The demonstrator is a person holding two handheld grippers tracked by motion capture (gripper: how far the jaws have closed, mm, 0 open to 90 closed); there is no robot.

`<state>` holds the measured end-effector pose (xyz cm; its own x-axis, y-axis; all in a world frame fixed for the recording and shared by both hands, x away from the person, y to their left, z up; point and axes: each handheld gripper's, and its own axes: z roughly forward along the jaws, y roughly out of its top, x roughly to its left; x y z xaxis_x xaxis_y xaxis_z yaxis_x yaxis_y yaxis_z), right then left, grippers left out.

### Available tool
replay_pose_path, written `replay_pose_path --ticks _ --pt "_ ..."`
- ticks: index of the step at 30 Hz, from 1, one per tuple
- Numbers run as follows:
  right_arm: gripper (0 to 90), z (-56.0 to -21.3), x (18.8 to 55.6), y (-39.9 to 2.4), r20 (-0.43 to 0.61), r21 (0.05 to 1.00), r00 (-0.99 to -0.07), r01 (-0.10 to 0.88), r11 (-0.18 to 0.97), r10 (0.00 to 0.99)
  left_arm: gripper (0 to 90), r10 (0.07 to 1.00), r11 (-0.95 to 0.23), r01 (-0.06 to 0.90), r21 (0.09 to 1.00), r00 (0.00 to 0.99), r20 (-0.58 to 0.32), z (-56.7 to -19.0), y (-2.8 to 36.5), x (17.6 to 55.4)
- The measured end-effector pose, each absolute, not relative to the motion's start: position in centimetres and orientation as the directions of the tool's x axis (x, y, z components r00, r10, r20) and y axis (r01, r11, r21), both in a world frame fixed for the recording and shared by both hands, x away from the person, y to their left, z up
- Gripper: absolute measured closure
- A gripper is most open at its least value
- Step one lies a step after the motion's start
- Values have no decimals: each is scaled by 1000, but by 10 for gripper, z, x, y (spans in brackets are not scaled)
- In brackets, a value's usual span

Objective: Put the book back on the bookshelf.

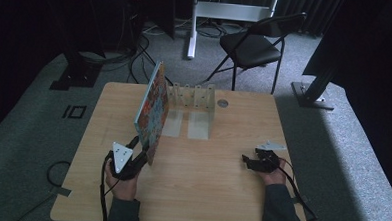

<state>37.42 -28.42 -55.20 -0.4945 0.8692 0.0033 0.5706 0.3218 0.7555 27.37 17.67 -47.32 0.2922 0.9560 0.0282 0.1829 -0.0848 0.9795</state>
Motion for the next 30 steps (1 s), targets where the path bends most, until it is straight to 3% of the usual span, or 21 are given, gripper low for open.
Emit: replay_pose_path --ticks 30 --pt "313 -552 374 -284 3 756 -495 570 322 869 591 944 -124 231 965 328 43 -483 175 262"
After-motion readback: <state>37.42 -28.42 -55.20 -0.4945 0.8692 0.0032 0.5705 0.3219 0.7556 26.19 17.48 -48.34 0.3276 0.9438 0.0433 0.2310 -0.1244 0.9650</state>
